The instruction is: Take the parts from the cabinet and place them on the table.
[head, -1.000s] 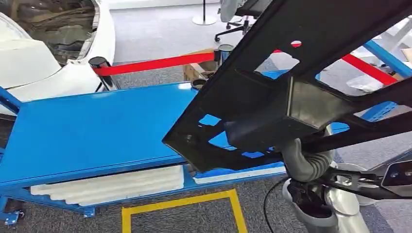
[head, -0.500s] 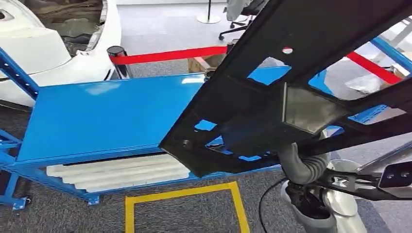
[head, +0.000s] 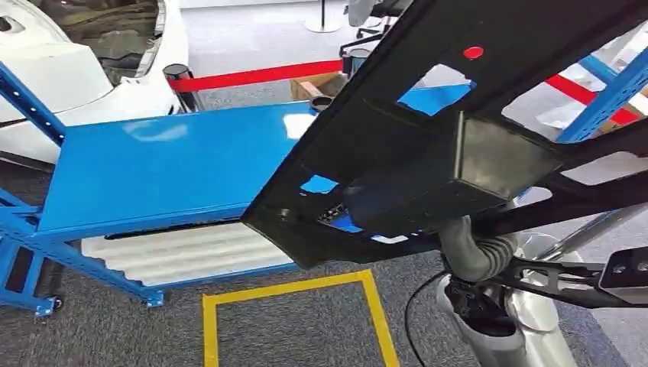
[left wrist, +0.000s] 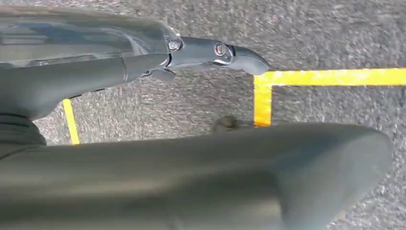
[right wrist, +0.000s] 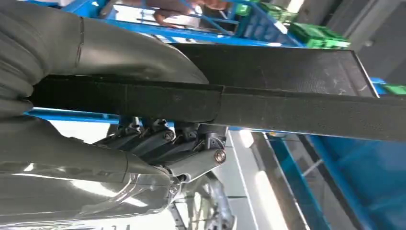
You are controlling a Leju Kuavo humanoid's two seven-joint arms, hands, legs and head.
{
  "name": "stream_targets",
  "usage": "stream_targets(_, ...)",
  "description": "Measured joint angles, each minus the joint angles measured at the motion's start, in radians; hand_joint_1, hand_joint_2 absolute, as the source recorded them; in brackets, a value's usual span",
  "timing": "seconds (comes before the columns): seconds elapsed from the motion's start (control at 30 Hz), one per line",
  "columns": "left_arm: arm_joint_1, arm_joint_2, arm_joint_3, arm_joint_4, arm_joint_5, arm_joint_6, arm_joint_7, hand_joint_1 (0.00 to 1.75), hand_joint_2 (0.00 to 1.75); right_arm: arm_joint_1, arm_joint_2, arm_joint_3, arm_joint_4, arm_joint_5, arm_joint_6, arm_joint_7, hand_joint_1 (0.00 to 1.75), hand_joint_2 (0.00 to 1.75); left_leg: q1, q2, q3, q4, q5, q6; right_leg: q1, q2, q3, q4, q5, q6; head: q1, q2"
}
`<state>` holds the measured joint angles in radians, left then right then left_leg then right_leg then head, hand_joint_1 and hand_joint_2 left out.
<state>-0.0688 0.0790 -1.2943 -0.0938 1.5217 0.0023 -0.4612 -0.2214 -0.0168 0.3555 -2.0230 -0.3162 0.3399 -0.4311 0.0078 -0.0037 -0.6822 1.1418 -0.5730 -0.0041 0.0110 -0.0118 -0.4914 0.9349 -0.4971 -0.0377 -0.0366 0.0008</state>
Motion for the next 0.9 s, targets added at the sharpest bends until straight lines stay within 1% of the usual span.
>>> stream_targets(0.03,-0.001,0.002,0.0,0.0,0.0,0.0,0.0,0.0,1.75,0.0,0.001,0.0,0.002,0.0,0.0,0.0,1.75,1.75,0.001,0.0,-0.017,0.078,-0.043,-0.005,0.0,-0.002,-0.015,0.002,0.009,0.0,0.0,0.0)
stream_targets(0.07,-0.001,0.002,0.0,0.0,0.0,0.0,0.0,0.0,1.75,0.0,0.001,0.0,0.003,-0.002,0.0,0.0,1.75,1.75,0.004,0.0,-0.025,0.142,-0.06,-0.011,0.0,-0.003,-0.032,0.008,0.02,0.002,0.0,0.0)
stream_targets(0.1,-0.001,0.003,0.0,0.0,0.0,0.0,0.0,0.0,1.75,0.0,0.001,0.001,0.005,-0.002,0.0,0.0,1.75,1.75,0.008,0.0,-0.017,0.17,-0.039,-0.016,-0.002,-0.003,-0.052,0.015,0.028,0.005,0.0,0.0)
stream_targets(0.13,-0.001,0.004,0.0,0.0,0.0,0.0,0.0,0.0,1.75,0.0,0.001,0.001,0.005,-0.002,0.0,0.0,1.75,1.75,0.012,0.0,0.006,0.155,-0.002,-0.021,-0.004,-0.004,-0.071,0.024,0.035,0.009,0.0,0.0)
stream_targets(0.17,-0.002,0.005,0.0,0.0,0.0,0.0,0.0,0.0,1.75,0.0,0.001,0.001,0.007,-0.002,0.001,0.0,1.75,1.75,0.017,0.001,0.049,0.105,0.037,-0.026,-0.007,-0.003,-0.09,0.036,0.041,0.014,0.0,0.0)
stream_targets(0.2,-0.003,0.005,0.0,0.0,0.0,0.0,0.0,0.0,1.75,0.0,0.001,0.001,0.007,-0.002,0.001,0.0,1.75,1.75,0.022,0.001,0.103,0.03,0.059,-0.032,-0.01,-0.003,-0.108,0.05,0.045,0.019,0.0,0.0)
stream_targets(0.23,-0.005,0.005,0.0,0.0,0.0,0.0,-0.001,0.0,1.75,0.0,0.002,0.002,0.007,-0.002,0.002,0.0,1.75,1.75,0.028,0.001,0.163,-0.051,0.05,-0.036,-0.01,-0.002,-0.123,0.066,0.047,0.024,0.0,0.0)
stream_targets(0.27,-0.008,0.006,0.0,0.0,0.0,0.0,-0.001,0.0,1.75,-0.003,0.003,0.002,0.006,-0.003,0.002,0.0,1.75,1.75,0.025,-0.001,0.207,-0.125,0.02,-0.036,-0.005,-0.001,-0.14,0.085,0.047,0.029,0.0,0.0)
stream_targets(0.3,-0.01,0.006,0.0,0.0,0.0,0.0,-0.001,0.0,1.75,-0.002,0.004,0.002,0.007,-0.003,0.002,0.0,1.75,1.75,0.025,-0.003,0.204,-0.135,0.005,-0.018,-0.005,-0.002,-0.147,0.089,0.056,0.038,0.002,0.0)
stream_targets(0.33,-0.012,0.008,0.0,0.0,0.0,0.0,-0.002,0.0,1.75,-0.003,0.004,0.002,0.007,-0.004,0.003,0.0,1.75,1.75,0.022,-0.004,0.198,-0.135,0.004,-0.017,-0.006,-0.001,-0.154,0.09,0.065,0.046,0.002,0.0)
stream_targets(0.37,-0.011,0.008,0.0,0.0,0.0,0.0,-0.002,0.0,1.75,-0.003,0.004,0.004,0.007,-0.004,0.005,0.0,1.75,1.75,0.019,-0.004,0.189,-0.13,0.009,-0.009,-0.007,-0.001,-0.159,0.088,0.077,0.054,0.002,0.0)
stream_targets(0.4,-0.008,0.007,0.0,0.0,0.0,0.0,-0.002,0.0,1.75,-0.002,0.004,0.005,0.007,-0.005,0.006,0.0,1.75,1.75,0.023,-0.002,0.177,-0.134,0.021,0.006,-0.007,0.001,-0.165,0.089,0.083,0.059,0.002,0.0)
stream_targets(0.43,-0.008,0.007,0.0,0.0,0.0,0.0,-0.002,0.0,1.75,-0.002,0.004,0.006,0.008,-0.008,0.006,-0.001,1.75,1.75,0.024,0.004,0.167,-0.133,0.031,0.018,-0.011,0.002,-0.176,0.1,0.047,0.064,0.002,0.0)
stream_targets(0.47,-0.008,0.007,0.0,0.0,0.0,0.0,-0.002,0.0,1.75,-0.002,0.004,0.007,0.008,-0.011,0.007,0.0,1.75,1.75,0.023,0.005,0.154,-0.133,0.043,0.025,-0.013,0.002,-0.186,0.141,-0.016,0.066,0.004,0.0)
stream_targets(0.5,-0.009,0.008,0.0,0.0,0.0,0.0,-0.002,0.0,1.75,-0.002,0.004,0.008,0.008,-0.015,0.008,-0.001,1.75,1.75,0.022,0.005,0.142,-0.133,0.052,0.029,-0.015,0.002,-0.199,0.206,-0.073,0.069,0.004,0.0)
stream_targets(0.53,-0.009,0.008,0.0,0.0,0.0,0.0,-0.002,0.0,1.75,-0.002,0.004,0.009,0.008,-0.017,0.008,-0.001,1.75,1.75,0.02,0.005,0.13,-0.133,0.063,0.032,-0.016,0.002,-0.213,0.279,-0.118,0.072,0.004,0.0)
stream_targets(0.57,-0.009,0.008,0.0,0.0,0.0,0.002,-0.002,0.0,1.75,-0.001,0.004,0.009,0.008,-0.018,0.008,-0.001,1.75,1.75,0.017,0.006,0.117,-0.133,0.072,0.033,-0.016,0.002,-0.223,0.348,-0.143,0.075,0.004,0.0)
stream_targets(0.6,-0.009,0.009,-0.001,0.0,0.0,0.002,-0.002,0.0,1.75,0.0,0.004,0.009,0.008,-0.019,0.007,-0.001,1.75,1.75,0.014,0.006,0.104,-0.133,0.082,0.033,-0.016,0.002,-0.22,0.387,-0.135,0.076,0.004,0.0)
stream_targets(0.63,-0.009,0.009,-0.002,0.0,0.0,0.004,-0.002,0.0,1.75,0.001,0.004,0.009,0.008,-0.02,0.008,-0.001,1.75,1.75,0.011,0.007,0.091,-0.133,0.092,0.033,-0.016,0.002,-0.199,0.381,-0.105,0.075,0.004,0.0)
stream_targets(0.67,-0.009,0.009,-0.002,0.0,0.0,0.006,-0.002,0.0,1.75,0.001,0.004,0.009,0.008,-0.02,0.008,-0.002,1.75,1.75,0.008,0.006,0.08,-0.133,0.101,0.033,-0.015,0.003,-0.16,0.338,-0.07,0.072,0.004,0.0)
stream_targets(0.7,-0.009,0.009,-0.003,0.0,0.0,0.006,-0.002,0.0,1.75,0.0,0.004,0.009,0.008,-0.02,0.008,-0.002,1.75,1.75,0.004,0.006,0.071,-0.133,0.109,0.033,-0.012,0.005,-0.1,0.254,-0.042,0.062,0.004,0.0)
stream_targets(0.73,-0.009,0.008,-0.004,0.0,0.0,0.007,-0.002,0.0,1.75,-0.001,0.004,0.009,0.007,-0.021,0.008,-0.002,1.75,1.75,0.005,0.005,0.067,-0.133,0.117,0.032,-0.006,0.007,-0.029,0.156,-0.037,0.048,0.004,0.0)
stream_targets(0.77,-0.008,0.005,-0.005,0.0,0.0,0.008,-0.002,0.0,1.75,-0.002,0.004,0.01,0.006,-0.021,0.008,-0.002,1.75,1.75,0.0,0.005,0.064,-0.132,0.122,0.027,0.004,0.007,0.037,0.069,-0.055,0.035,0.004,0.0)
stream_targets(0.8,-0.008,0.005,-0.006,0.0,0.0,0.008,-0.003,0.0,1.75,-0.003,0.004,0.009,0.006,-0.021,0.008,-0.003,1.75,1.75,0.0,0.005,0.063,-0.132,0.129,0.021,0.004,0.006,0.059,0.02,-0.068,0.031,0.003,0.0)
stream_targets(0.83,-0.008,0.006,-0.006,0.0,0.001,0.009,-0.003,0.0,1.75,-0.003,0.004,0.009,0.006,-0.021,0.008,-0.004,1.75,1.75,0.003,0.006,0.06,-0.133,0.137,0.016,0.008,0.006,0.054,0.018,-0.067,0.03,0.003,0.0)
stream_targets(0.87,-0.008,0.006,-0.006,0.0,0.001,0.009,-0.003,0.0,1.75,-0.003,0.004,0.009,0.006,-0.021,0.008,-0.004,1.75,1.75,0.004,0.007,0.056,-0.135,0.144,0.01,0.009,0.007,0.051,0.017,-0.067,0.029,0.003,0.0)
stream_targets(0.9,-0.007,0.006,-0.006,0.0,0.001,0.01,-0.003,0.0,1.75,-0.002,0.004,0.009,0.006,-0.021,0.008,-0.004,1.75,1.75,0.001,0.007,0.055,-0.137,0.15,0.004,0.007,0.006,0.046,0.012,-0.06,0.022,0.003,0.0)
